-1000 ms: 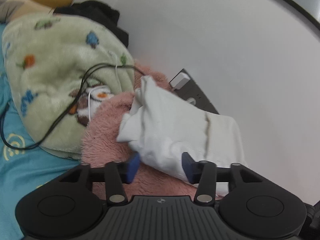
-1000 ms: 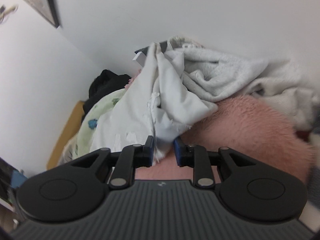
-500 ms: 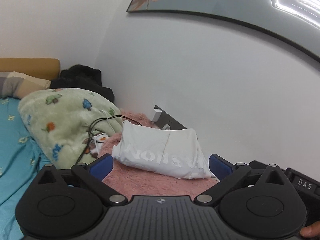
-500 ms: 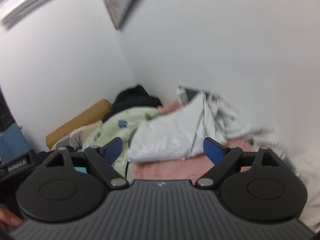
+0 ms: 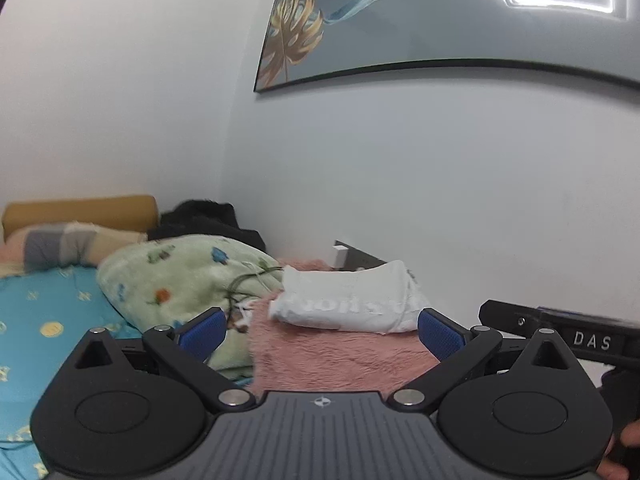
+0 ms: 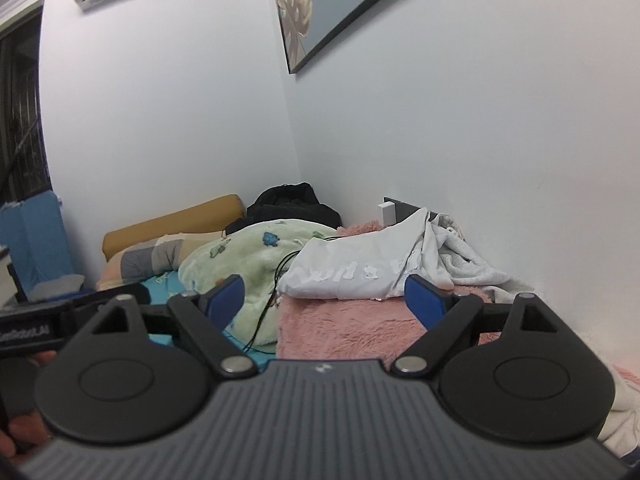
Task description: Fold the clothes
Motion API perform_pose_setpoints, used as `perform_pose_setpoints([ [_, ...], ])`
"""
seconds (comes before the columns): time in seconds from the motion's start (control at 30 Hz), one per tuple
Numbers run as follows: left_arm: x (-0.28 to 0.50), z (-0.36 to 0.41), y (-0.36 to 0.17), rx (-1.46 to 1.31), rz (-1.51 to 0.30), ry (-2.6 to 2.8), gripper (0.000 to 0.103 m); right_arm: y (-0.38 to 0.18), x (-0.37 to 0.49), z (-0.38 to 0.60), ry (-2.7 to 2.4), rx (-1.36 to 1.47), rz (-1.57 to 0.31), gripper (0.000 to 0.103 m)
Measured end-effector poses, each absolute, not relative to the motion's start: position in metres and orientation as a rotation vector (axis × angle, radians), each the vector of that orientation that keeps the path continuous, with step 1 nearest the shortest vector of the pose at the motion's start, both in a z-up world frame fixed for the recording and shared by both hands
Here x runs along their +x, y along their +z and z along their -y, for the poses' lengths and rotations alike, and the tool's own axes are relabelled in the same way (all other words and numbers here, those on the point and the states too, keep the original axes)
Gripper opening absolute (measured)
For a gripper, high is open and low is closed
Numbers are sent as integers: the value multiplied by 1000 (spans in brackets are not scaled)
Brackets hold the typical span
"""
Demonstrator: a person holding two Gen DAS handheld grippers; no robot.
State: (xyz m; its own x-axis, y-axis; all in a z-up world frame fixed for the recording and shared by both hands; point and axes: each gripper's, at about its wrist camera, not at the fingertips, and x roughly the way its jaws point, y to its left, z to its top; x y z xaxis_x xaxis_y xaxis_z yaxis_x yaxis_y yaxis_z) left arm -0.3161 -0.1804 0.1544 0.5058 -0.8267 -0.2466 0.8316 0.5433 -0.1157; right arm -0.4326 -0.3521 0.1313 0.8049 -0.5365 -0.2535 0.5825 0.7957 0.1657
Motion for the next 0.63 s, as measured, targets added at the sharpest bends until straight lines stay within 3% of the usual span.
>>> perform_pose_setpoints([
  [0.63, -326, 177, 137, 61, -259, -956, 103, 100, -422, 340, -656, 188, -231, 88],
])
